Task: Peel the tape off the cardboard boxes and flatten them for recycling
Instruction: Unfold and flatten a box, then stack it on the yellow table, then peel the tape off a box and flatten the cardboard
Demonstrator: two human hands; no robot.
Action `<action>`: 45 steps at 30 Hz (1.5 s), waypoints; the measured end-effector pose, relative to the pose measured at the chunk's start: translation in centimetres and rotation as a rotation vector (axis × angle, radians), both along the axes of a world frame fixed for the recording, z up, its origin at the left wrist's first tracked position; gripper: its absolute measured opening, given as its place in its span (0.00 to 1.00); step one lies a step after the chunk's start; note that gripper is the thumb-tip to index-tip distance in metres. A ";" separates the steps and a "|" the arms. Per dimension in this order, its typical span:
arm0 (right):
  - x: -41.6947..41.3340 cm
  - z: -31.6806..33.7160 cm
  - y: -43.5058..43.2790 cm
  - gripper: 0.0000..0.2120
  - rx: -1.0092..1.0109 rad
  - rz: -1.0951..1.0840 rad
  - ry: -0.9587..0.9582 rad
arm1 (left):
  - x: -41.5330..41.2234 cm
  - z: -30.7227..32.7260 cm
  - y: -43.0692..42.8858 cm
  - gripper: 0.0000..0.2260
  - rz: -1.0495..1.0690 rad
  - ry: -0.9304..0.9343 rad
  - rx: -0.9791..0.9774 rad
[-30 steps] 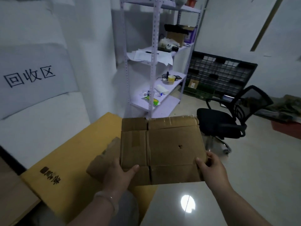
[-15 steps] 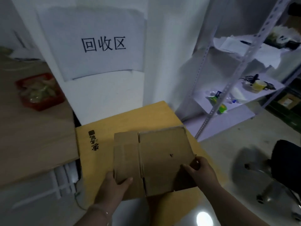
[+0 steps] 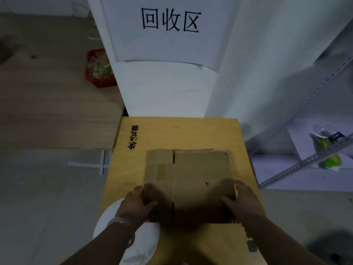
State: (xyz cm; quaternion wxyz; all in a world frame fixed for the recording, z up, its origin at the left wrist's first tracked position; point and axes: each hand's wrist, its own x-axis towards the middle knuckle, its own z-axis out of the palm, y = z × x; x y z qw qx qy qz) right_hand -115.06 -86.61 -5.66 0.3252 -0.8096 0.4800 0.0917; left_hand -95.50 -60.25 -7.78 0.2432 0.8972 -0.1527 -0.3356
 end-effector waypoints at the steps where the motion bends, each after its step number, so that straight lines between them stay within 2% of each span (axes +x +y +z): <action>1: 0.4 0.3 -0.2 0.36 -0.061 0.061 -0.010 | 0.1 0.3 0.1 0.29 -0.027 -0.054 0.033; 3: 1.9 1.2 -0.2 0.37 -0.181 0.192 -0.041 | 0.3 1.0 0.2 0.33 -0.005 -0.153 0.041; 8: 7.1 3.2 2.6 0.36 -0.270 0.534 -0.144 | 1.0 4.3 1.1 0.30 -0.065 -0.570 0.011; 12: 11.6 5.7 7.5 0.33 -0.433 0.855 -0.277 | 2.1 8.3 4.5 0.29 -0.029 -0.756 -0.002; 17: 16.6 9.1 15.2 0.36 -0.494 1.041 -0.409 | 3.6 12.2 11.6 0.30 0.128 -0.873 -0.029; 27: 27.3 14.6 39.1 0.37 -0.564 1.196 -0.612 | 8.2 18.6 35.6 0.27 0.285 -1.125 0.070; 31: 31.1 16.7 47.4 0.38 -0.570 1.205 -0.700 | 10.8 20.8 43.2 0.28 0.332 -1.155 0.112; 38: 37.7 19.2 56.9 0.37 -0.557 1.227 -0.794 | 16.4 22.4 51.2 0.29 0.432 -1.200 0.111; 45: 47.1 18.3 61.6 0.37 -0.542 1.230 -0.771 | 24.4 21.4 56.3 0.29 0.478 -1.192 0.130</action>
